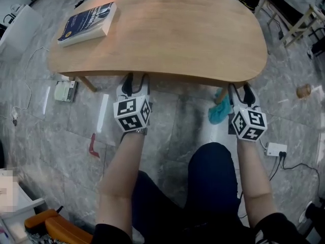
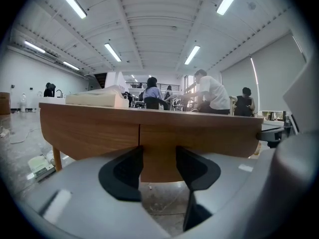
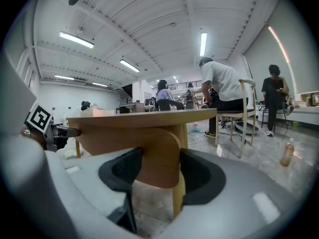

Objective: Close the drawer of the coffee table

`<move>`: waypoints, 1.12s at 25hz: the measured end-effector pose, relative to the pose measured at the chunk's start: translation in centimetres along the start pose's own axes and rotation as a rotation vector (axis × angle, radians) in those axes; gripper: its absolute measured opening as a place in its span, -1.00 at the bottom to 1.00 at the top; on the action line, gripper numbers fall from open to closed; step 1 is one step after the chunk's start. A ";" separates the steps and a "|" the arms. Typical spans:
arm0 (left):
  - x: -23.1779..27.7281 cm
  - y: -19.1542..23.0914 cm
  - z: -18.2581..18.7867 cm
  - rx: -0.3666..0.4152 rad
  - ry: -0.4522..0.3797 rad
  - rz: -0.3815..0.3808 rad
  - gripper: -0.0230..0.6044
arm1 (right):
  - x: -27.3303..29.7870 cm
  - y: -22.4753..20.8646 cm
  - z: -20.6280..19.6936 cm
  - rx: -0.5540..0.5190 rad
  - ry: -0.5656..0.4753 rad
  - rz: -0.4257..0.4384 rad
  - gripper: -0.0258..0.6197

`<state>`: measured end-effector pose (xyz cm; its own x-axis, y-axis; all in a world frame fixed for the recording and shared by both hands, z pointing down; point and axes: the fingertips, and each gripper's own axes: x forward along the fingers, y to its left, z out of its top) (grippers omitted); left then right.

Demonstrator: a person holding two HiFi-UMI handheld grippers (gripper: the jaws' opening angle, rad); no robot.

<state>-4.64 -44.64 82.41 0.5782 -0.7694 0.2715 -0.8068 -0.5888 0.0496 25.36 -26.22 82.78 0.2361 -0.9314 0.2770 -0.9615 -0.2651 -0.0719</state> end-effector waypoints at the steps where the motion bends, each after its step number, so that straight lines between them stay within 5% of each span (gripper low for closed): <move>1: 0.2 0.0 0.0 -0.004 -0.001 0.001 -0.24 | 0.1 -0.1 0.0 0.003 0.000 -0.014 -0.21; 19: 1.0 0.3 0.4 -0.023 -0.003 0.016 -0.24 | 1.0 0.0 0.2 0.040 -0.026 -0.084 -0.21; 22: 0.4 0.5 0.4 -0.022 -0.004 0.016 -0.45 | 0.8 -0.1 0.1 0.043 -0.014 -0.079 -0.21; 24: -0.3 0.8 0.3 -0.021 -0.008 0.015 -0.80 | 0.5 -0.3 0.1 0.054 -0.013 -0.087 -0.25; 28: -1.8 1.0 -0.2 -0.029 -0.002 -0.001 -0.91 | -1.0 -1.6 0.2 0.108 -0.024 -0.124 -0.72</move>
<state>-6.50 -43.78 82.16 0.5795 -0.7691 0.2695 -0.8092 -0.5824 0.0780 26.67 -24.87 82.46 0.3569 -0.8951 0.2674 -0.9044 -0.4028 -0.1411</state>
